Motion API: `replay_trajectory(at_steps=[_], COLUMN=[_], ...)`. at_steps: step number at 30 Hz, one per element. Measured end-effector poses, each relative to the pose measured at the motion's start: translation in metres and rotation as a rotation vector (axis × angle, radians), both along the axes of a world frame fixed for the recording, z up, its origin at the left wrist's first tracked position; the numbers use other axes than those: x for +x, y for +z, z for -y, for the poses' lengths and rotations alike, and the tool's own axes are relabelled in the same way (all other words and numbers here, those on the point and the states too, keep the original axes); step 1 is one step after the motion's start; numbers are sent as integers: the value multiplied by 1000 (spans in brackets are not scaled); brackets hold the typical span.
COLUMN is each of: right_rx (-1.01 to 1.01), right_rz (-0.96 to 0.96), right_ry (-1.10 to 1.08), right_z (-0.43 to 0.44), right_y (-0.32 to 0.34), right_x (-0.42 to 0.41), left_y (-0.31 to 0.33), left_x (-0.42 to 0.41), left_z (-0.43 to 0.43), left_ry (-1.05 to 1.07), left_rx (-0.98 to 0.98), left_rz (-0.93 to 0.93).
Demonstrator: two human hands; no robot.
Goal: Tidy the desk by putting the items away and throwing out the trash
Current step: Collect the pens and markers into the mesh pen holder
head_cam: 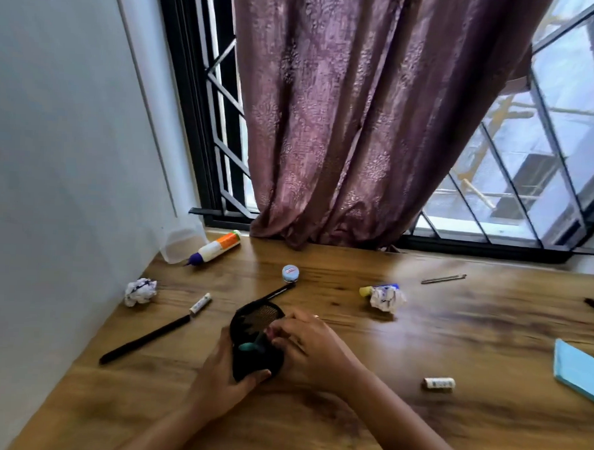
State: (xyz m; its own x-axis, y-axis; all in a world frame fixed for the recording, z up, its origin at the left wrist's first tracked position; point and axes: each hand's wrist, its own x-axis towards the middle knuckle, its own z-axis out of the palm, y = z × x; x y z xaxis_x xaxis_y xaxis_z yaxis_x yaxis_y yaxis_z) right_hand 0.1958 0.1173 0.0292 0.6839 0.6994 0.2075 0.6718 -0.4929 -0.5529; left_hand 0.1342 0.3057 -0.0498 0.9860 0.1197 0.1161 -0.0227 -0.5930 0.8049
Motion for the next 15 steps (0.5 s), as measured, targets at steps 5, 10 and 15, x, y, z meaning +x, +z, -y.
replay_trajectory(at_steps=[5,10,15], right_rx=[3,216,-228], right_rz=[-39,-98,-70], right_ry=[18,-202,-219], right_z=[-7,-3,-27], right_y=[-7,-13,-37], right_x=[-3,14,75], left_y=[-1,0,1], left_x=[-2,-7,-15], left_z=[-9,-7,-11], left_ry=[2,45,137], left_rx=[-22,-14,-19], left_rz=[18,84,105])
